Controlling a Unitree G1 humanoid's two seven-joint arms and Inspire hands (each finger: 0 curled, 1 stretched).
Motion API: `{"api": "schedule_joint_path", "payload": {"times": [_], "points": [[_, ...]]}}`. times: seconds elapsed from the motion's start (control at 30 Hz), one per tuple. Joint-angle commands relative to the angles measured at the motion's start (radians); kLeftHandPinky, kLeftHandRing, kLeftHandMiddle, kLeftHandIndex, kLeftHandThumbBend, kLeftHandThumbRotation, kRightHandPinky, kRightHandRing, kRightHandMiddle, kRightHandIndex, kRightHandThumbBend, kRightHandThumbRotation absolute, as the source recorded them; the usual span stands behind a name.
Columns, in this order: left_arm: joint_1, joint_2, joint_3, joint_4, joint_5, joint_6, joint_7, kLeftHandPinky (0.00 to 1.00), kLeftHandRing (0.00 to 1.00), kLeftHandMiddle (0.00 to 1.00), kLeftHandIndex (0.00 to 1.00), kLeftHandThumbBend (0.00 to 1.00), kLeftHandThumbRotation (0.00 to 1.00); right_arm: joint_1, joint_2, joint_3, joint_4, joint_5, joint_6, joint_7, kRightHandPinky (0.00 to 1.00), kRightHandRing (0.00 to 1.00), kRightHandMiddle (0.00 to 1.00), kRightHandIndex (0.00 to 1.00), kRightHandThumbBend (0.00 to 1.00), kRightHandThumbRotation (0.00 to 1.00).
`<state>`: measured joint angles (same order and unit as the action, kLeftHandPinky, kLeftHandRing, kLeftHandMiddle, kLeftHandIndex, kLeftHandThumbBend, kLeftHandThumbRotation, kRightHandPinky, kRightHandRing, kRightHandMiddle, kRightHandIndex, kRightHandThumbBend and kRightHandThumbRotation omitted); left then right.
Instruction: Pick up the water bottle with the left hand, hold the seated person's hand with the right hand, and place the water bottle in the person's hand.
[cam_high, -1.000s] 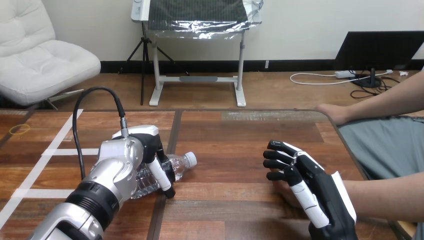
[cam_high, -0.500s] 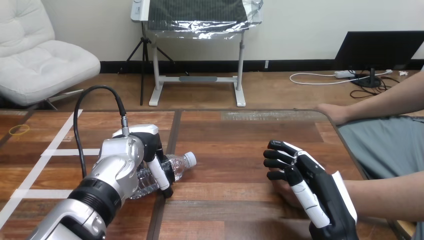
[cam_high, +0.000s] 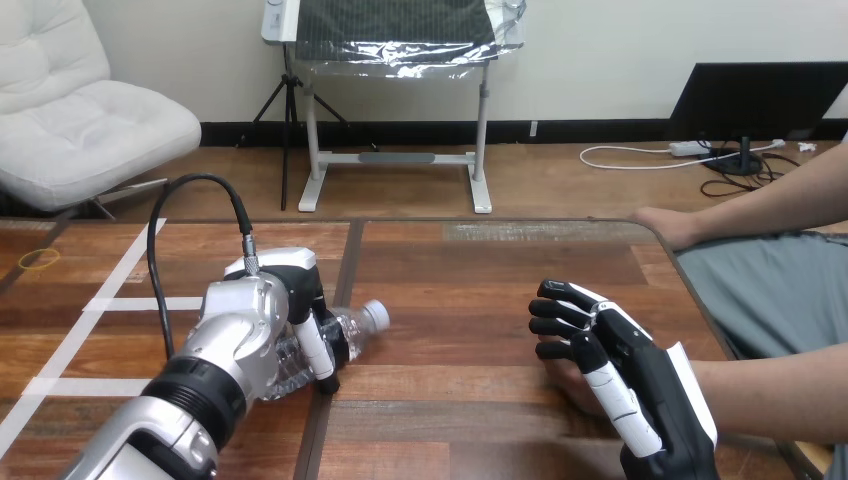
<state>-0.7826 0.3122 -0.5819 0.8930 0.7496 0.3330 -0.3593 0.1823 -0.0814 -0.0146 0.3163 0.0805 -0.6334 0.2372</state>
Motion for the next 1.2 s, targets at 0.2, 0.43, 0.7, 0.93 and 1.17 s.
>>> {"api": "schedule_joint_path", "payload": {"times": [0.2, 0.43, 0.7, 0.93, 1.17], "points": [[-0.010, -0.006, 0.021, 0.003, -0.014, -0.009, 0.084, 0.11, 0.20, 0.31, 0.63, 0.66, 0.00, -0.029, -0.002, -0.002, -0.058, 0.004, 0.008, -0.006, 0.68, 0.74, 0.76, 0.78, 0.78, 0.78], [-0.002, -0.008, 0.016, 0.001, -0.013, -0.003, 0.114, 0.11, 0.20, 0.32, 0.63, 0.68, 0.00, -0.028, -0.003, -0.002, -0.060, 0.008, 0.008, -0.003, 0.68, 0.75, 0.76, 0.78, 0.77, 0.78], [0.001, -0.006, 0.009, -0.002, -0.008, -0.002, 0.125, 0.15, 0.25, 0.36, 0.62, 0.67, 0.00, -0.027, -0.003, -0.003, -0.061, 0.006, 0.007, -0.005, 0.68, 0.74, 0.76, 0.78, 0.77, 0.78], [0.005, -0.006, 0.004, -0.006, -0.002, 0.000, 0.134, 0.15, 0.25, 0.37, 0.61, 0.71, 0.00, -0.027, -0.003, -0.003, -0.060, 0.011, 0.006, 0.000, 0.68, 0.75, 0.76, 0.78, 0.76, 0.78], [0.050, -0.008, 0.060, -0.063, -0.039, -0.009, 0.232, 0.12, 0.21, 0.32, 0.60, 0.70, 0.00, -0.025, -0.006, -0.005, -0.055, 0.004, -0.002, -0.004, 0.69, 0.75, 0.76, 0.78, 0.78, 0.78]]}}
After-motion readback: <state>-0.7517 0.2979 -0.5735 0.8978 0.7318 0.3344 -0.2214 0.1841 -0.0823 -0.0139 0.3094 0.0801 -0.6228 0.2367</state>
